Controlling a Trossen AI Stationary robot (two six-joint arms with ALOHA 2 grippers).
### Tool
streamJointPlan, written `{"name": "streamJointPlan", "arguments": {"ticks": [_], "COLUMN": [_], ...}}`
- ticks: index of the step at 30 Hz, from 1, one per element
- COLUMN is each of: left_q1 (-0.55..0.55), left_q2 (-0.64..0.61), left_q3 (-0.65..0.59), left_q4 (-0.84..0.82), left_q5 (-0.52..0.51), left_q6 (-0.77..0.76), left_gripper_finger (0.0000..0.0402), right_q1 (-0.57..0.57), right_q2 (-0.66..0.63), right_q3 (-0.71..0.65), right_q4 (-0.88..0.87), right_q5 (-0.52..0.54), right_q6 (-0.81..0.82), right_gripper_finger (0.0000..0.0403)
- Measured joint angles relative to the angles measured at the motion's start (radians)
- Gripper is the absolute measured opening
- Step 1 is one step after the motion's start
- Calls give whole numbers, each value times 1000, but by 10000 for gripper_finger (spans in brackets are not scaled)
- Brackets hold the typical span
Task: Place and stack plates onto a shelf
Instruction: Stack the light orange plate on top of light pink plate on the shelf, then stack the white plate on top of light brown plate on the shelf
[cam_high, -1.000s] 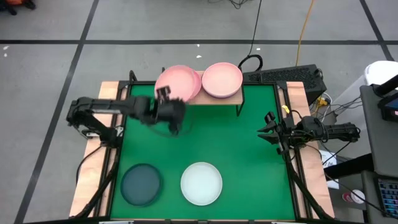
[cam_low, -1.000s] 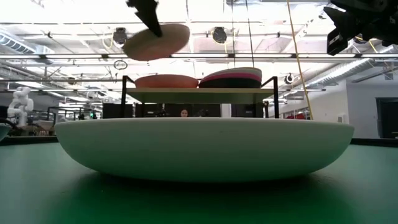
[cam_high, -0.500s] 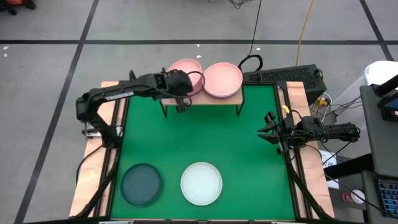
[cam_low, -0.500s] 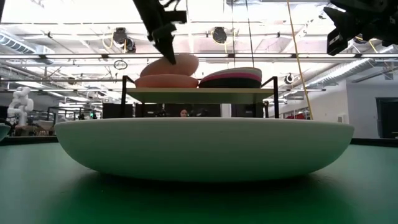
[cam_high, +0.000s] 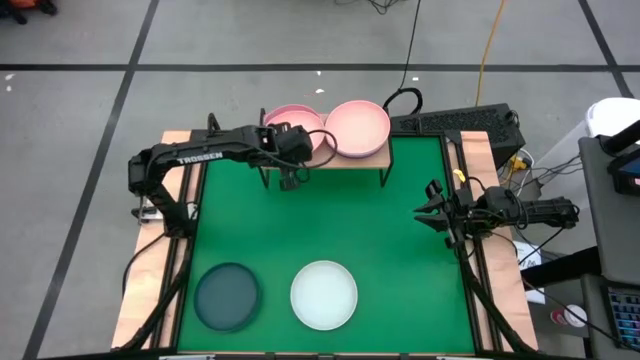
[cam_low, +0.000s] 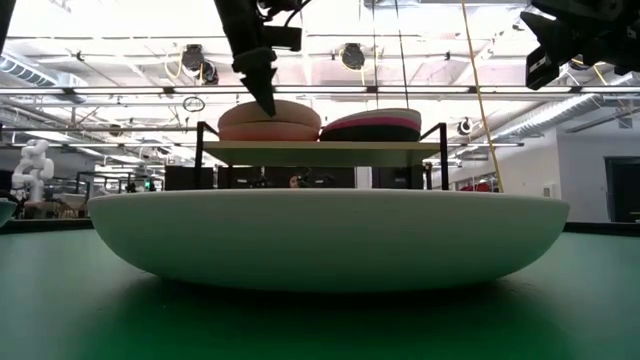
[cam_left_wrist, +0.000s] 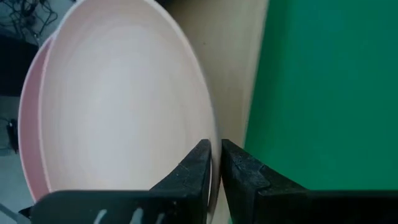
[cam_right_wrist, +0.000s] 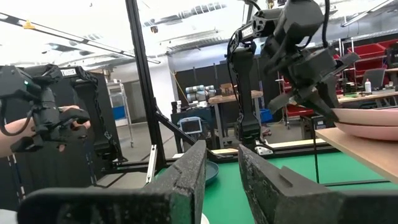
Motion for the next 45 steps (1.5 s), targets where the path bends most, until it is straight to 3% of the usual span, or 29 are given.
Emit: {"name": "streamJointPlan", "arguments": {"ticks": [9, 17, 27, 34, 45], "left_q1": [-10, -37, -149, -345, -577], "left_q2": [0, -32, -130, -139, -138], "left_q3": [0, 6, 6, 5, -18], "left_q4": [-5, -10, 28, 75, 22], "left_q5": [-7, -95, -92, -103, -192], "left_q6": [-36, -61, -261, -335, -691], "left_gripper_finger": [128, 179, 193, 193, 193], "right_q1": [0, 0, 0, 0, 0], "right_q2": [0, 0, 1, 2, 3], "right_q3": [0, 0, 0, 0, 0], "right_q4": [0, 1, 2, -14, -33], "right_q5": [0, 0, 1, -4, -36], "right_q6": [1, -24, -20, 32, 57], "right_gripper_finger": [80, 80, 80, 80, 80]}}
